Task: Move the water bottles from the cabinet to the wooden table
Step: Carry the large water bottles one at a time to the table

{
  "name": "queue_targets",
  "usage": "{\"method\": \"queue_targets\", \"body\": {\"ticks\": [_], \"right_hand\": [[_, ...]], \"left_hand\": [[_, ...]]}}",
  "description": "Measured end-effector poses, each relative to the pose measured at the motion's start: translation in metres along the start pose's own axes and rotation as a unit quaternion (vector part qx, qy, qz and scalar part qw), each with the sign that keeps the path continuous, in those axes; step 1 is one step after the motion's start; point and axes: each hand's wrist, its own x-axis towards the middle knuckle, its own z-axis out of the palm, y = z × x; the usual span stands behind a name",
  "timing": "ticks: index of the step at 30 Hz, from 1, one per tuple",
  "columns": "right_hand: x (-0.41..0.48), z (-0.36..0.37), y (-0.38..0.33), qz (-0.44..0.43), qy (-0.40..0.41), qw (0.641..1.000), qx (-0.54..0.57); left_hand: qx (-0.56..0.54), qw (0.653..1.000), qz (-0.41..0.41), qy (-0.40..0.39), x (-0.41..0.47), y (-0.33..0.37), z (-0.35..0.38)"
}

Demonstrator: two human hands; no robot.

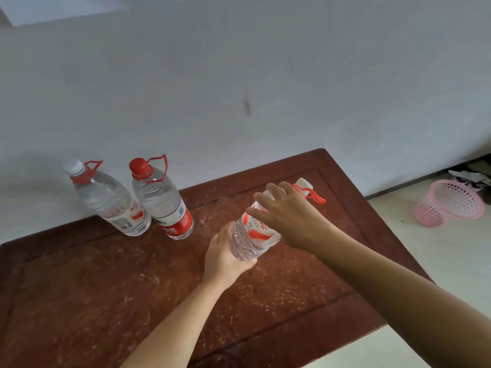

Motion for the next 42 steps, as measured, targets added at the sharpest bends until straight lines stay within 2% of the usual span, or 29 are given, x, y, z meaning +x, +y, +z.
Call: {"method": "queue_targets", "body": {"ticks": [2, 5, 7, 9, 11, 13, 14, 16, 17, 18, 19, 22, 25, 32, 35, 38, 39, 42], "right_hand": [[-0.001, 0.003, -0.001, -0.006, 0.018, 1.0, 0.016], [-0.013, 0.012, -0.006, 0.041, 0.122, 0.982, 0.136], [-0.022, 0.023, -0.015, 0.133, 0.23, 0.943, 0.198], [-0.026, 0.033, -0.031, 0.283, 0.328, 0.876, 0.214], [-0.026, 0.038, -0.043, 0.427, 0.375, 0.785, 0.248], [-0.027, 0.039, -0.047, 0.52, 0.397, 0.674, 0.342], [-0.026, 0.038, -0.048, 0.555, 0.398, 0.588, 0.434], [-0.023, 0.036, -0.044, 0.601, 0.357, 0.354, 0.621], [-0.022, 0.036, -0.04, 0.605, 0.315, 0.267, 0.68], [-0.021, 0.038, -0.037, 0.595, 0.27, 0.226, 0.723], [-0.018, 0.04, -0.033, 0.583, 0.233, 0.219, 0.747], [-0.008, 0.036, -0.026, 0.583, 0.19, 0.238, 0.754], [0.007, 0.027, -0.023, 0.56, 0.233, 0.266, 0.749], [0.057, -0.003, -0.025, 0.455, 0.361, 0.374, 0.723], [0.079, -0.01, -0.032, 0.44, 0.386, 0.401, 0.705], [0.102, -0.012, -0.031, 0.442, 0.379, 0.414, 0.7], [0.11, -0.013, -0.026, 0.441, 0.366, 0.429, 0.698], [0.134, -0.014, -0.007, 0.403, 0.287, 0.512, 0.702]], "left_hand": [[-0.007, 1.0, -0.005, 0.0, -0.002, -0.004, -0.003], [-0.013, 1.0, 0.006, -0.014, -0.001, -0.01, -0.01], [-0.011, 1.0, 0.024, -0.016, 0.0, -0.013, -0.011], [0.0, 0.999, 0.036, -0.017, -0.001, -0.016, -0.009], [0.007, 0.999, 0.038, -0.024, -0.003, -0.018, -0.005], [0.021, 0.998, 0.04, -0.034, -0.004, -0.018, -0.002], [0.031, 0.998, 0.042, -0.037, -0.003, -0.019, -0.002], [0.038, 0.998, 0.043, -0.041, -0.003, -0.02, 0.0], [0.037, 0.998, 0.04, -0.042, -0.002, -0.019, 0.001], [0.035, 0.998, 0.038, -0.043, -0.002, -0.02, 0.002], [0.032, 0.998, 0.035, -0.041, -0.001, -0.02, 0.002], [-0.001, 0.999, 0.034, -0.041, 0.003, -0.024, -0.001], [-0.021, 0.998, 0.036, -0.047, 0.013, -0.027, -0.01], [-0.079, 0.997, -0.013, 0.021, 0.061, -0.015, -0.024], [-0.047, 0.998, 0.008, 0.037, 0.077, -0.013, -0.039], [-0.03, 0.998, -0.03, 0.036, 0.069, -0.022, -0.055], [-0.026, 0.998, -0.047, 0.029, 0.061, -0.03, -0.06], [-0.001, 0.995, -0.089, 0.033, 0.037, -0.059, -0.072]]}}
